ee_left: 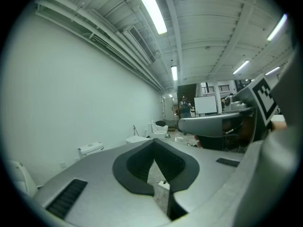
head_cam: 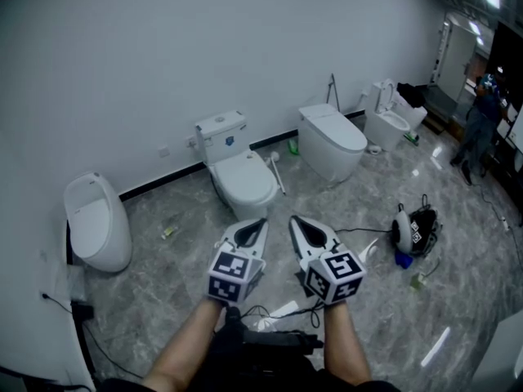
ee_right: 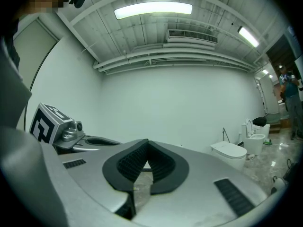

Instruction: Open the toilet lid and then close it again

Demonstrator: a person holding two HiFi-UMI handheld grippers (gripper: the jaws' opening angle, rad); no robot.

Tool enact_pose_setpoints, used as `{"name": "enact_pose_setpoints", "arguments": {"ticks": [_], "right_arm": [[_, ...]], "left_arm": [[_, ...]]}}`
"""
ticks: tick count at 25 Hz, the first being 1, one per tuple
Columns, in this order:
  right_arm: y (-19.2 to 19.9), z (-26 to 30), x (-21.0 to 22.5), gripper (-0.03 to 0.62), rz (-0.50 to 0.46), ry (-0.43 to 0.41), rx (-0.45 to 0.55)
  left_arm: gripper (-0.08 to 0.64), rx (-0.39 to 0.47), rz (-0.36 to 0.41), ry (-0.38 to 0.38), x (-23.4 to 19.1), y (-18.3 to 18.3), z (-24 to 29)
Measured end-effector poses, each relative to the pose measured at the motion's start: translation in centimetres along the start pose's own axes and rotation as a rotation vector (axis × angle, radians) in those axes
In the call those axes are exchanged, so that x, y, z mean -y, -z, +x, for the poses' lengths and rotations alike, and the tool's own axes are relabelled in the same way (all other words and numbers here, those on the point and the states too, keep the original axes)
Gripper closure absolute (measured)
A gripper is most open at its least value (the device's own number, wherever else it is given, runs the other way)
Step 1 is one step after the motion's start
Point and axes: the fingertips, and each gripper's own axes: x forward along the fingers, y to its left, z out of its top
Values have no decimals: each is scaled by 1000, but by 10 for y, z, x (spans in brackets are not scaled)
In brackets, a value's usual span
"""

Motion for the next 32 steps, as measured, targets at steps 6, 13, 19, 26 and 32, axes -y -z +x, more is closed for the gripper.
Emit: {"name": "enact_pose_setpoints", "arguments": {"ticks": [6, 13, 19, 26, 32], "right_arm": [[2, 28, 20, 581, 8, -5, -8], [4, 86, 54, 581, 12, 10, -32], [7, 150, 85, 581, 19, 36, -60], [10, 226, 118, 581, 45, 74, -104], [15, 275, 137, 581, 53, 93, -129]], "left_arm": [[551, -16, -12, -14, -21, 6, 25], [551, -36, -36, -6, -66, 13, 77], [551, -59, -51, 21, -113, 20, 131], [551, -110, -71, 56, -172, 30, 189], [551, -132, -89, 70, -212, 40, 224]]}}
